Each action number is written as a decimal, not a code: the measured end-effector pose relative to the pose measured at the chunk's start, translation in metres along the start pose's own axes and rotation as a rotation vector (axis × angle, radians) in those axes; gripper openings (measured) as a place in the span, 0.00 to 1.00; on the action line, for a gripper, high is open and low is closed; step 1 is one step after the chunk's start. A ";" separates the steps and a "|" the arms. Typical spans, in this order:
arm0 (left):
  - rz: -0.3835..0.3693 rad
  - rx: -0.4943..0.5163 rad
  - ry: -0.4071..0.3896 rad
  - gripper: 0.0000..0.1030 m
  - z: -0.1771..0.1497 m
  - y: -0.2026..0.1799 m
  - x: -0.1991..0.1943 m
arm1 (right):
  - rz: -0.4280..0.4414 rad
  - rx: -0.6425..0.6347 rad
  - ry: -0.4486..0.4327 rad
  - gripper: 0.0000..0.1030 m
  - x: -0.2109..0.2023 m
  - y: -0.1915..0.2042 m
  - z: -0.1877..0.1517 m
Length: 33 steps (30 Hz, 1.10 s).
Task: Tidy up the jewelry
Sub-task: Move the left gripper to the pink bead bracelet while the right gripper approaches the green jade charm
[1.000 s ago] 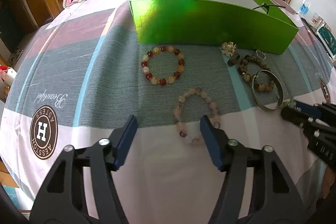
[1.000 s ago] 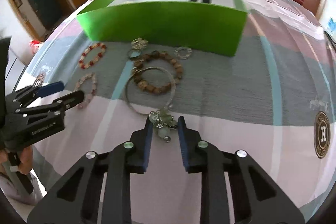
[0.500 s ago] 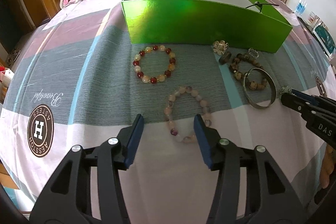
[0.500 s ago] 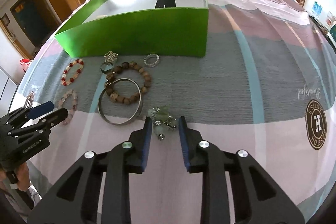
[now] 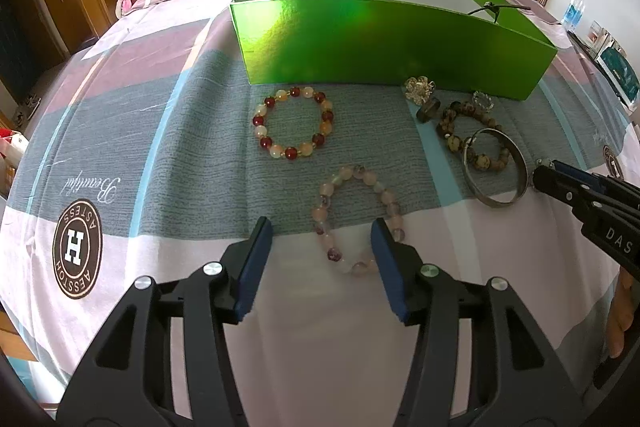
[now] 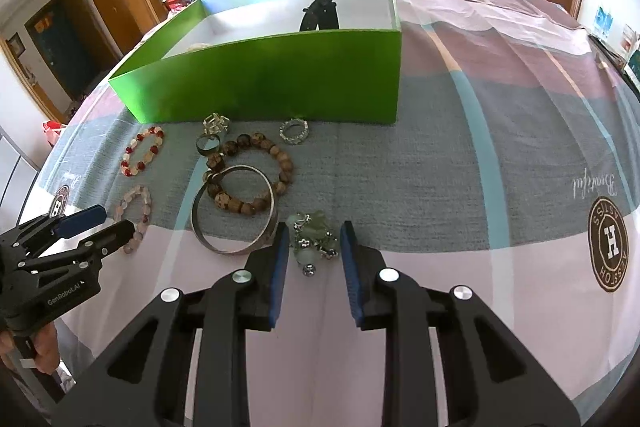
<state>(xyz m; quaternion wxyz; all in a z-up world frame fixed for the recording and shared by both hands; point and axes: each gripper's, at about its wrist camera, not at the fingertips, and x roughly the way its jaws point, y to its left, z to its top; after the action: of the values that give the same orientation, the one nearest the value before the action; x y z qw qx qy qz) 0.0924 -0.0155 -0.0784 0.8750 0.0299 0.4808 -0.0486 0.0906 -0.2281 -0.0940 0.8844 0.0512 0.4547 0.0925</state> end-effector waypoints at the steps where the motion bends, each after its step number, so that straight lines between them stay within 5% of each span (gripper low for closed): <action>1: 0.000 0.000 0.000 0.50 0.000 0.000 0.000 | 0.003 0.000 -0.004 0.26 0.000 0.000 0.000; 33: 0.024 -0.012 -0.012 0.58 -0.001 -0.008 0.002 | 0.081 0.033 -0.032 0.22 0.004 -0.013 -0.002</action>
<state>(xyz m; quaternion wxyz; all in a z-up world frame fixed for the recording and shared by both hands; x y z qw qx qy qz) 0.0918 -0.0234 -0.0802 0.8786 0.0301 0.4754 -0.0354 0.0923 -0.2403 -0.1005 0.8861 0.0854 0.4394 0.1200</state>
